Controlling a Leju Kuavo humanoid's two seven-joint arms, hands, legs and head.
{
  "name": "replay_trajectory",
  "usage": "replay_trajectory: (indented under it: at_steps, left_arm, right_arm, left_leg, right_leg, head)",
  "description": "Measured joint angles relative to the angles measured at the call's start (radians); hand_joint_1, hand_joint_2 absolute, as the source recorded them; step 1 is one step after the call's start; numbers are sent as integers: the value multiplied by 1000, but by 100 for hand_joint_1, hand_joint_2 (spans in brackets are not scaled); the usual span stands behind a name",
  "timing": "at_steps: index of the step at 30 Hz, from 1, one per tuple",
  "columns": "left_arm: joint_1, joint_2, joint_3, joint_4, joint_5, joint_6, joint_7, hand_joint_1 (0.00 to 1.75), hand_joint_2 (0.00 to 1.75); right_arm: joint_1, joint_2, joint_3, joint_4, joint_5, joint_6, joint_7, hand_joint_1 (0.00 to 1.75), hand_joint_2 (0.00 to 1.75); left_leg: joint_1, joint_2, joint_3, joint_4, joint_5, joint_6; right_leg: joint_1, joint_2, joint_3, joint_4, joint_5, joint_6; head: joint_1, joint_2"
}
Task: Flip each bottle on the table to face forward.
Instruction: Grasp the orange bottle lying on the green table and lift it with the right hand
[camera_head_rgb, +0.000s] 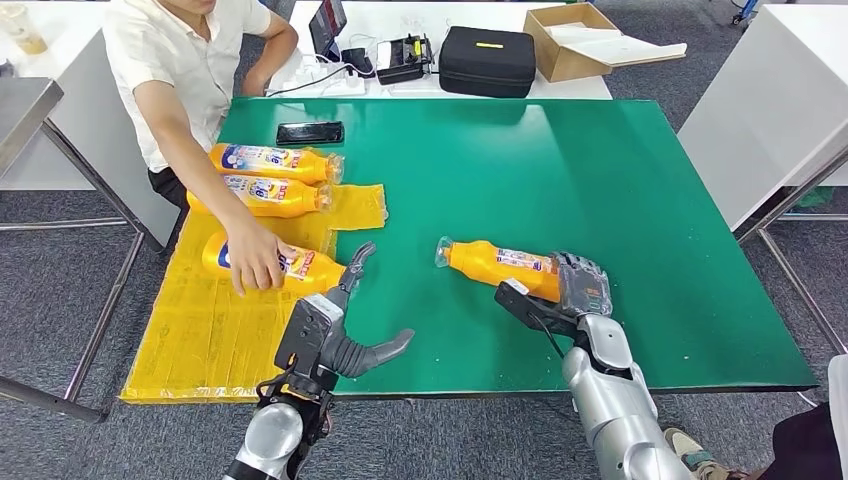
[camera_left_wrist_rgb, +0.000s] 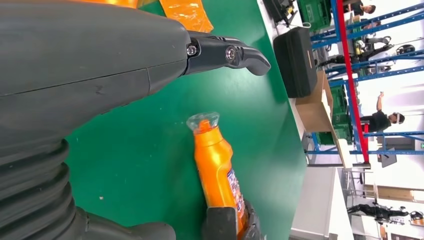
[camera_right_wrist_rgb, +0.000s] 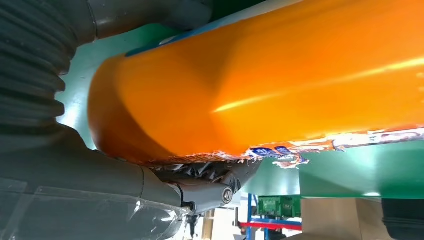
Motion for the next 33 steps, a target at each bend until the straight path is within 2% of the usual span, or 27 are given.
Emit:
replay_trajectory:
  at_steps: [9,13,18,23,27,33]
  left_arm:
    - [-3,0,-5,13,21,-11,-14,0,175]
    - [-5,0,-8,16,44,-19,-21,0,175]
    - [-6,0,-9,23,185,-47,-28,0,175]
    - [-7,0,-8,30,245,-58,-19,0,175]
    - [-13,0,1,88,366,-91,-7,0,175]
    - [-16,0,11,134,486,-93,19,0,175]
  right_arm:
    - [-9,-16,-23,47,-123,17,-98,175,175]
    - [-7,-23,-45,55,-240,50,-183,175,175]
    - [4,-21,-58,48,-407,88,-285,175,175]
    - [10,-14,-51,32,-451,99,-299,175,175]
    - [41,15,27,-51,-538,133,-291,175,175]
    - [51,27,73,-90,-593,133,-331,175,175]
  left_leg:
    - [0,0,5,0,-1,0]
    - [0,3,7,0,-2,0]
    - [0,6,8,0,-2,0]
    - [0,7,8,0,-2,0]
    - [1,9,6,0,-1,-1]
    - [1,9,1,0,-1,-1]
  right_leg:
    - [0,0,2,0,0,0]
    - [0,1,4,0,0,-1]
    - [1,5,5,0,1,-2]
    - [1,6,5,0,2,-3]
    - [2,6,3,0,2,-3]
    - [1,6,0,0,2,-3]
  head:
    - [0,0]
    - [0,0]
    - [0,0]
    - [0,0]
    - [0,0]
    - [0,0]
